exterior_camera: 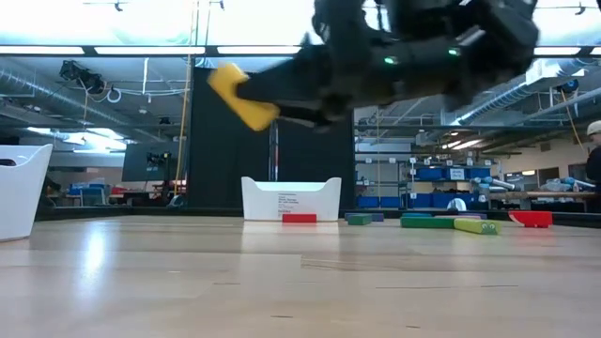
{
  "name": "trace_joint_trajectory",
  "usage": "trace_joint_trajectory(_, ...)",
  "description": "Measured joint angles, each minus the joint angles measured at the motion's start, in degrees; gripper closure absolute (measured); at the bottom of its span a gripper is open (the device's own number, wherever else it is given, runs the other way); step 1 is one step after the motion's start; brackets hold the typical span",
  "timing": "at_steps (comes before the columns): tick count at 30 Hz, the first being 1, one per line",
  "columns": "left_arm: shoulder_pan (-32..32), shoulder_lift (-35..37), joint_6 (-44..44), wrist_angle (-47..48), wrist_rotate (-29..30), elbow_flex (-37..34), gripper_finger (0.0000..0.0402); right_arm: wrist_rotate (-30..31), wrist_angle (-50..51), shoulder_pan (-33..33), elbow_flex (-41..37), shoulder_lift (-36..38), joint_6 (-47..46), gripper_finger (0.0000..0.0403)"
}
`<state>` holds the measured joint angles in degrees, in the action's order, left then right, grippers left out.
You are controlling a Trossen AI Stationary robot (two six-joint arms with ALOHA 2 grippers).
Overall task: Sort blocks by size
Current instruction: Put the yellow cylindrical block into the bottom white bin
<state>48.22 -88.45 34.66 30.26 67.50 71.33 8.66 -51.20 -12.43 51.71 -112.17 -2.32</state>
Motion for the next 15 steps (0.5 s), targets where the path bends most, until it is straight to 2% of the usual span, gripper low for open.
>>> trace_joint_trajectory(5, -1.7, -2.0, -26.1, -27.4, -10.6, 0.0, 0.0012, -4.4, -0.2, 0.1, 7.4, -4.9, 0.9, 0.0261)
trace_joint_trajectory(8, -1.7, -1.8, -41.1, -39.8, -15.4, 0.0, 0.0021, -5.8, 0.0, 0.1, 11.0, -7.1, 1.0, 0.0261)
trace_joint_trajectory(11, -1.6, 0.9, -50.2, -42.7, -18.2, 0.0, 0.0042, -6.7, -0.2, -0.2, 15.1, -9.3, 1.0, 0.0261)
trace_joint_trajectory(15, -0.8, 7.1, -53.8, -40.3, -19.3, 0.0, 0.0072, -7.3, 1.5, -1.3, 21.9, -13.0, 1.0, 0.0261)
